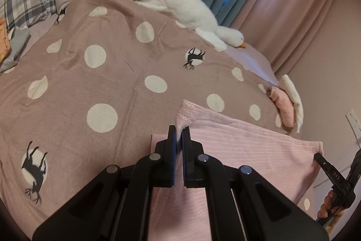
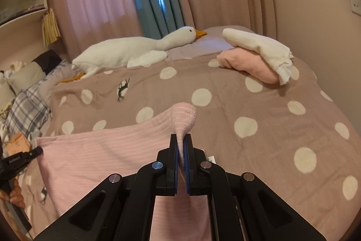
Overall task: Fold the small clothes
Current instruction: 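Lift the hem with both grippers and fold it toward the collar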
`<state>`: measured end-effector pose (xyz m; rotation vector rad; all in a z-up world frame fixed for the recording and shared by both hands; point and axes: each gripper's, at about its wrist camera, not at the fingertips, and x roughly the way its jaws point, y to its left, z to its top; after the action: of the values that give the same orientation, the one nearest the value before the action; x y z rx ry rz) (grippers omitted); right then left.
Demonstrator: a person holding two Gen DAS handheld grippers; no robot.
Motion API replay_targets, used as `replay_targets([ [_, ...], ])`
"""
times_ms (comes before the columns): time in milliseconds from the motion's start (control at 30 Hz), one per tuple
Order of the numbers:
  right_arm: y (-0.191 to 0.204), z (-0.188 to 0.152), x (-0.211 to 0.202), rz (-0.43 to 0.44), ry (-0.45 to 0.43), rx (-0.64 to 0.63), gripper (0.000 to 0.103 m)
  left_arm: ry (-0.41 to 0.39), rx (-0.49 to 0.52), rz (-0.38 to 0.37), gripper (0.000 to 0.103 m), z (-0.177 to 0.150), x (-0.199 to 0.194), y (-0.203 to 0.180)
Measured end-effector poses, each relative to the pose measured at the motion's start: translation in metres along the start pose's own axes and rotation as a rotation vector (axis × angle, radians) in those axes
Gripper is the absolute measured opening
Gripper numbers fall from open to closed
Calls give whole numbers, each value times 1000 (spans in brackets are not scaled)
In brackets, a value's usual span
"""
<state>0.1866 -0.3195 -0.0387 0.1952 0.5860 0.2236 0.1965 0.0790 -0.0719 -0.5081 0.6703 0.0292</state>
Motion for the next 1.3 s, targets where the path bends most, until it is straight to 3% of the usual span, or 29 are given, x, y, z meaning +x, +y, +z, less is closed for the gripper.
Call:
replay_targets([
  [367, -3, 7, 73, -41, 110, -2, 6, 108, -35, 71, 3, 11, 72, 17],
  [700, -14, -17, 138, -103, 269, 3, 6, 242, -43, 159, 4, -7, 128, 39],
  [1133, -22, -38, 171, -163, 372, 4, 6, 303, -32, 195, 9, -14, 147, 50],
  [1267, -21, -37, 169, -179, 373, 9, 6, 310, -23, 219, 17, -14, 139, 50],
  [1300, -21, -37, 167, -180, 372, 14, 6, 307, -27, 228, 25, -14, 134, 50],
])
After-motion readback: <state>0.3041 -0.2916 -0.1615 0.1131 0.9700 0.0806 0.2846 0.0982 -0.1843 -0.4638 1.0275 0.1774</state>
